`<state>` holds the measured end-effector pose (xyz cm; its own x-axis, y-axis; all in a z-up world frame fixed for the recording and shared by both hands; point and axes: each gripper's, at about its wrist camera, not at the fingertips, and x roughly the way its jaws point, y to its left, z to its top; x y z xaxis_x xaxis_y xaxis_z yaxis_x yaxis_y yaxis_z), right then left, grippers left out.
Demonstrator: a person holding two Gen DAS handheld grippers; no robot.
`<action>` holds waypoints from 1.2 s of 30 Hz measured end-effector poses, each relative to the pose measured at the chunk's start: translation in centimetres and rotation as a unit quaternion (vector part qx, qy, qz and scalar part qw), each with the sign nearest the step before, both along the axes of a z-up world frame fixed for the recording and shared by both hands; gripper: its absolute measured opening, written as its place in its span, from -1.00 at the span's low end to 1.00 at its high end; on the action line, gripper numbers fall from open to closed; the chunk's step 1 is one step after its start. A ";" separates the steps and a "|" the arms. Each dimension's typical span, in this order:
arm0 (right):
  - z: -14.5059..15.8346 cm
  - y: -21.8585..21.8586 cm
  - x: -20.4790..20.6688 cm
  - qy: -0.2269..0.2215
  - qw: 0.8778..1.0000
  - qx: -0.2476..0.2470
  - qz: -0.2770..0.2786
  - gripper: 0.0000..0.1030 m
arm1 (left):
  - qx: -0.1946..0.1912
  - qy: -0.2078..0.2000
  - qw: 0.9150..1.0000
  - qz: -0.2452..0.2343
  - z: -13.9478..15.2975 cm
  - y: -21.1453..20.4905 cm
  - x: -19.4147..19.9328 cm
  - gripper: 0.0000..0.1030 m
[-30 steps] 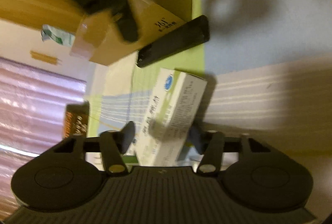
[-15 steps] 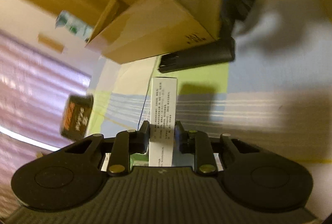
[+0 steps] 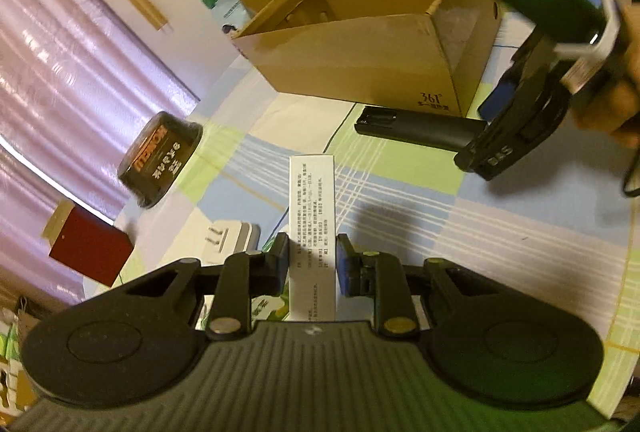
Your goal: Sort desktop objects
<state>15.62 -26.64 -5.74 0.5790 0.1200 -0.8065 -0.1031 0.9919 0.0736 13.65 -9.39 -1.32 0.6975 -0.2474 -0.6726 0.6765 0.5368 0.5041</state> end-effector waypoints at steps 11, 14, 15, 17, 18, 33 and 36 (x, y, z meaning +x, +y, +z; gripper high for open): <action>0.8 1.4 -4.8 0.059 0.997 0.029 0.039 -0.27 | -0.033 0.028 0.999 0.026 1.9 1.5 -2.0 -0.61; 1.1 1.8 -7.3 0.080 0.993 0.070 0.048 -0.27 | -0.054 0.046 0.997 0.039 2.6 2.1 -2.9 -0.61; 1.1 1.9 -7.8 0.083 0.992 0.078 0.053 -0.27 | -0.060 0.050 0.996 0.044 2.9 2.4 -3.2 -0.61; 1.1 2.6 -8.4 0.082 0.991 0.083 0.070 -0.27 | -0.069 0.054 0.995 0.055 3.3 3.0 -3.8 -0.61; 1.1 2.9 -8.4 0.080 0.990 0.090 0.078 -0.26 | -0.074 0.055 0.994 0.063 3.6 3.3 -4.0 -0.61; 0.0 7.7 -8.0 0.026 0.989 -0.007 0.145 0.45 | -0.114 0.086 0.981 0.129 3.5 6.1 -6.1 -0.61; -1.0 9.1 -8.0 0.020 0.985 -0.027 0.167 0.44 | -0.121 0.094 0.978 0.139 3.0 6.4 -6.2 -0.61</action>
